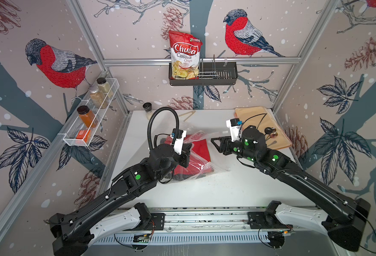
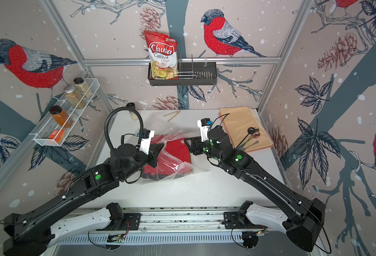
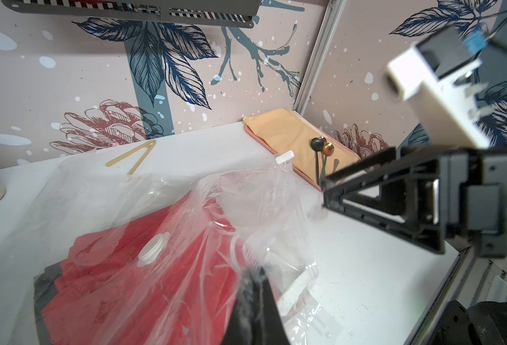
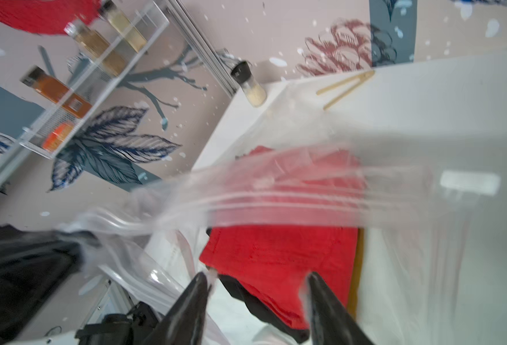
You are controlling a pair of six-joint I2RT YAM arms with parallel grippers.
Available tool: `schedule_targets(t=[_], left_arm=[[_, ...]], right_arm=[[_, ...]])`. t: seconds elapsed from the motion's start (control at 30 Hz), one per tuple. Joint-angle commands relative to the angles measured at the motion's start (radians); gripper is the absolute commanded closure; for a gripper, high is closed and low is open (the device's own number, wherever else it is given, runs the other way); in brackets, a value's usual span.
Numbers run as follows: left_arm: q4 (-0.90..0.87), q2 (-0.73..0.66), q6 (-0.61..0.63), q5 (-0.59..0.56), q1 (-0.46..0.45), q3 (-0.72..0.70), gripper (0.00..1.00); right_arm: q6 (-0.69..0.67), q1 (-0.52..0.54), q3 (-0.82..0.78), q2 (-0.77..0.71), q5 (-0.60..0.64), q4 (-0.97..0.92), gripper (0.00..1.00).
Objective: Take the trousers out of the vacuum bag
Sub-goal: Open the vacuum bag at the center of the board, then take out the trousers from the vacuum bag.
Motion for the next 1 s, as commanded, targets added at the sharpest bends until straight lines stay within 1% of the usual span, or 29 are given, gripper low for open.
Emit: schedule_targets(t=[0.0, 0.13, 0.23, 0.37, 0.57, 0.7, 0.83, 0.9, 0.97], left_arm=[[0.016, -0.002, 0.021, -0.021, 0.009, 0.011, 1.0], [0.046, 0.004, 0.017, -0.005, 0.012, 0.003, 1.0], [0.084, 0.004, 0.016, 0.02, 0.013, -0.014, 1.0], [0.127, 0.004, 0.015, 0.056, 0.012, -0.03, 1.0], [0.197, 0.001, -0.004, 0.104, 0.012, -0.083, 1.0], [0.249, 0.008, -0.014, 0.124, 0.012, -0.12, 1.0], [0.282, 0.022, -0.014, 0.126, 0.012, -0.128, 1.0], [0.308, 0.034, -0.003, 0.109, 0.013, -0.132, 1.0], [0.331, 0.053, 0.009, 0.078, 0.012, -0.128, 1.0]], right_arm=[[0.035, 0.013, -0.044, -0.02, -0.02, -0.03, 0.46], [0.062, 0.013, -0.106, -0.027, -0.014, -0.025, 0.46], [0.078, -0.003, -0.156, -0.005, -0.016, 0.026, 0.46], [0.098, -0.055, -0.203, 0.082, -0.066, 0.137, 0.47], [0.123, -0.145, -0.2, 0.271, -0.174, 0.255, 0.55], [0.136, -0.155, -0.192, 0.341, -0.187, 0.318, 0.56], [0.151, -0.161, -0.192, 0.393, -0.205, 0.353, 0.56], [0.164, -0.153, -0.203, 0.404, -0.197, 0.372, 0.57], [0.17, -0.138, -0.211, 0.405, -0.163, 0.374, 0.58]])
